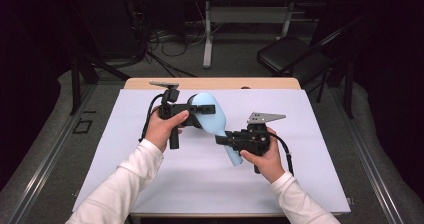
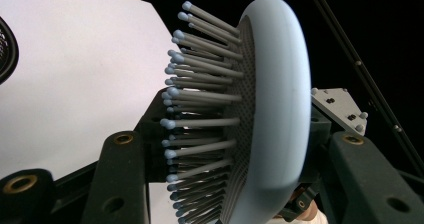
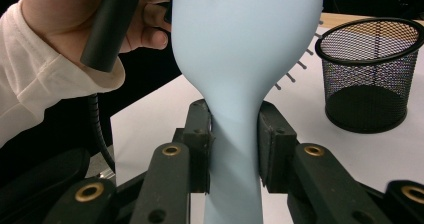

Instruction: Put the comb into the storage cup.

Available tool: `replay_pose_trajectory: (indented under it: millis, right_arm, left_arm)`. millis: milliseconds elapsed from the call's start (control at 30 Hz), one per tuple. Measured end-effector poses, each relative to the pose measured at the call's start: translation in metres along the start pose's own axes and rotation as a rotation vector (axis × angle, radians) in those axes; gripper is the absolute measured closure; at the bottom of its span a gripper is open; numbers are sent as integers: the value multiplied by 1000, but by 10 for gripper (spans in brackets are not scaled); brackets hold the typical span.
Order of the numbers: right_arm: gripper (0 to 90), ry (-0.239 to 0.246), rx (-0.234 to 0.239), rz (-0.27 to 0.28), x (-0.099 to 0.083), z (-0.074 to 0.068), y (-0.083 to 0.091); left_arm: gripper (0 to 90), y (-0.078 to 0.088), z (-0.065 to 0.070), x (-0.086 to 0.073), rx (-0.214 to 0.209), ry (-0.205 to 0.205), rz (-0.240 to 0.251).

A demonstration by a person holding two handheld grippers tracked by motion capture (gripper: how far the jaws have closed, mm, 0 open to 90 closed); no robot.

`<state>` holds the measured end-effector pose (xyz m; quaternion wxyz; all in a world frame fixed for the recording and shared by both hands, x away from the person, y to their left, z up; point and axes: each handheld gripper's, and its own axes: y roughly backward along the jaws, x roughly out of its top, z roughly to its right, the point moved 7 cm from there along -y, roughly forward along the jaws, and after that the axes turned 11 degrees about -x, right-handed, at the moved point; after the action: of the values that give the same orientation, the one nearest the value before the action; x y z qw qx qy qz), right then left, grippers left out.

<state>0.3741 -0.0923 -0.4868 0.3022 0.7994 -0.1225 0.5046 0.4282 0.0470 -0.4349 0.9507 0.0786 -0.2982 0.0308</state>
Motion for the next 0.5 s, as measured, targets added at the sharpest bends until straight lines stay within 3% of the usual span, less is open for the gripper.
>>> replay_pose_trajectory:
  millis: [300,500]
  right_arm:
    - [638,-20,8,-8,0,1,0]
    - [555,-30,13,-7,1,1,0]
  left_arm:
    - [495,0,-3,1,11,28,5]
    - [495,1,-5,2,23,23,10]
